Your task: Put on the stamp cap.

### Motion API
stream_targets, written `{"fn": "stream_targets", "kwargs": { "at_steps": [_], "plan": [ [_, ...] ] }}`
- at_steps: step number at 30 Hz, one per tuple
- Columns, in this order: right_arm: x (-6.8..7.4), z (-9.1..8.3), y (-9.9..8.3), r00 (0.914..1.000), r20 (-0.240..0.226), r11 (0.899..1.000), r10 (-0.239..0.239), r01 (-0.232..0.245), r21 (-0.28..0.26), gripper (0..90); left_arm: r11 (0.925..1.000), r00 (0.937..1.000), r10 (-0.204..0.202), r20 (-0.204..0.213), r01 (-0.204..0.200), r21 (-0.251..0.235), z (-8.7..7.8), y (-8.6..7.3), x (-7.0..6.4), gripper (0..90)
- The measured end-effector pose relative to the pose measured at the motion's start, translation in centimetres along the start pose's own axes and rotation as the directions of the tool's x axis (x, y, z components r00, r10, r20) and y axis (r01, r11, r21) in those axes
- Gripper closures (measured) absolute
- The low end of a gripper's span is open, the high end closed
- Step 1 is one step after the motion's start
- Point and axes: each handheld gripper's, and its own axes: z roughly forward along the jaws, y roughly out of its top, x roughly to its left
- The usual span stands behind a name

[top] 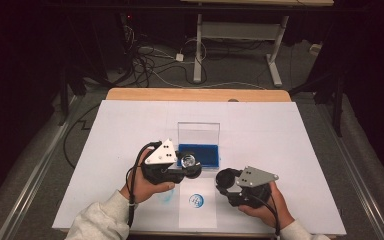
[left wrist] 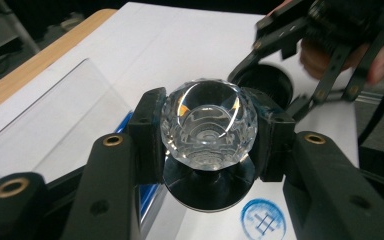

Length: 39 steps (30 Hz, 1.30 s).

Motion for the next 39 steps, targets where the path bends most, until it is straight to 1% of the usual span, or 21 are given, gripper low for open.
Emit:
{"fn": "stream_targets", "kwargs": {
  "at_steps": [1,2,4,5,7,8,10,11,13,14,16,17,19,22,25,29,30,31,32,34,39],
  "plan": [
    [0.2,0.3,0.2,1.0,-0.009,1.0,-0.001,0.001,-0.004,38.6,1.0,1.0,0.005,-0.005,-0.005,0.0,0.2,0.1,-0.1,54.5],
    [0.4,0.6,0.4,0.9998,-0.022,1.0,0.002,-0.002,-0.011,38.6,1.0,0.9999,0.007,0.008,-0.007,0.003,0.4,0.2,-0.1,54.5],
    [0.8,1.1,0.8,0.9991,-0.042,1.0,0.011,-0.012,-0.025,38.6,1.0,1.0,0.007,0.004,-0.007,0.0,0.8,0.3,-0.1,54.5],
    [1.0,1.4,1.0,0.9985,-0.053,0.999,0.016,-0.017,-0.029,38.6,1.0,0.9999,0.005,0.015,-0.004,-0.001,1.0,0.4,-0.1,54.5],
    [1.3,1.8,1.3,0.9981,-0.059,0.999,0.017,-0.019,-0.037,38.6,1.0,0.9999,0.002,0.011,-0.002,-0.007,1.3,0.4,-0.2,54.5],
    [1.3,2.1,1.4,0.9977,-0.064,0.999,0.024,-0.027,-0.039,38.6,1.0,0.9996,-0.003,0.026,0.003,-0.009,1.4,0.5,-0.2,54.5],
    [1.4,2.4,1.7,0.997,-0.07,0.998,0.031,-0.034,-0.045,38.6,0.9999,0.9997,-0.003,0.026,0.004,-0.011,1.6,0.5,-0.2,54.5],
    [1.5,2.6,1.8,0.997,-0.07,0.998,0.034,-0.038,-0.046,38.6,0.9999,0.9994,-0.002,0.035,0.002,-0.01,1.7,0.5,-0.2,54.5],
    [1.6,2.8,2.0,0.9967,-0.07,0.998,0.041,-0.045,-0.054,38.5,1.0,0.9994,0.0,0.035,0.0,-0.005,1.8,0.5,-0.3,54.5],
    [1.6,2.9,2.1,0.9967,-0.07,0.997,0.041,-0.045,-0.057,38.6,1.0,0.9991,0.0,0.042,0.0,-0.006,1.9,0.5,-0.3,54.6],
    [1.7,2.9,2.2,0.9964,-0.074,0.997,0.042,-0.046,-0.059,38.6,1.0,0.9992,-0.003,0.039,0.003,-0.004,2.0,0.4,-0.5,54.5],
    [1.8,2.9,2.2,0.9962,-0.075,0.997,0.045,-0.049,-0.065,38.6,1.0,0.999,-0.003,0.046,0.003,-0.004,2.1,0.4,-0.5,54.5],
    [1.8,3.0,2.3,0.9961,-0.075,0.997,0.047,-0.052,-0.064,38.6,0.9999,0.999,-0.008,0.043,0.008,-0.011,2.2,0.3,-0.5,54.5],
    [1.8,3.1,2.2,0.9946,-0.087,0.996,0.057,-0.063,-0.068,38.5,0.9996,0.9983,-0.016,0.057,0.017,-0.021,2.3,0.3,-0.6,54.5],
    [1.8,3.2,2.2,0.9948,-0.085,0.996,0.057,-0.062,-0.061,38.5,0.9997,0.998,-0.001,0.063,0.003,-0.025,2.4,0.4,-0.8,54.5],
    [1.7,3.1,2.1,0.9953,-0.078,0.996,0.058,-0.063,-0.066,38.5,0.9996,0.9976,-0.006,0.069,0.008,-0.028,2.6,0.3,-0.8,54.5],
    [1.6,3.1,2.1,0.9947,-0.08,0.995,0.064,-0.07,-0.065,38.5,0.9994,0.9966,-0.009,0.082,0.012,-0.032,2.7,0.3,-0.8,54.5],
    [1.7,3.1,2.1,0.9946,-0.078,0.995,0.068,-0.073,-0.063,38.5,0.9994,0.9968,-0.006,0.08,0.008,-0.033,2.8,0.3,-0.9,54.5],
    [1.7,3.1,2.1,0.995,-0.076,0.996,0.065,-0.07,-0.058,38.5,0.9994,0.9969,-0.004,0.079,0.006,-0.033,2.8,0.2,-1.1,54.5],
    [1.7,3.2,2.0,0.9953,-0.074,0.996,0.062,-0.067,-0.059,38.5,0.9993,0.9956,-0.009,0.094,0.013,-0.036,2.9,0.2,-1.1,54.5],
    [1.7,3.1,2.1,0.9951,-0.072,0.995,0.068,-0.072,-0.066,38.5,0.9992,0.9948,-0.015,0.101,0.018,-0.035,3.1,0.1,-1.1,54.5]
  ]
}}
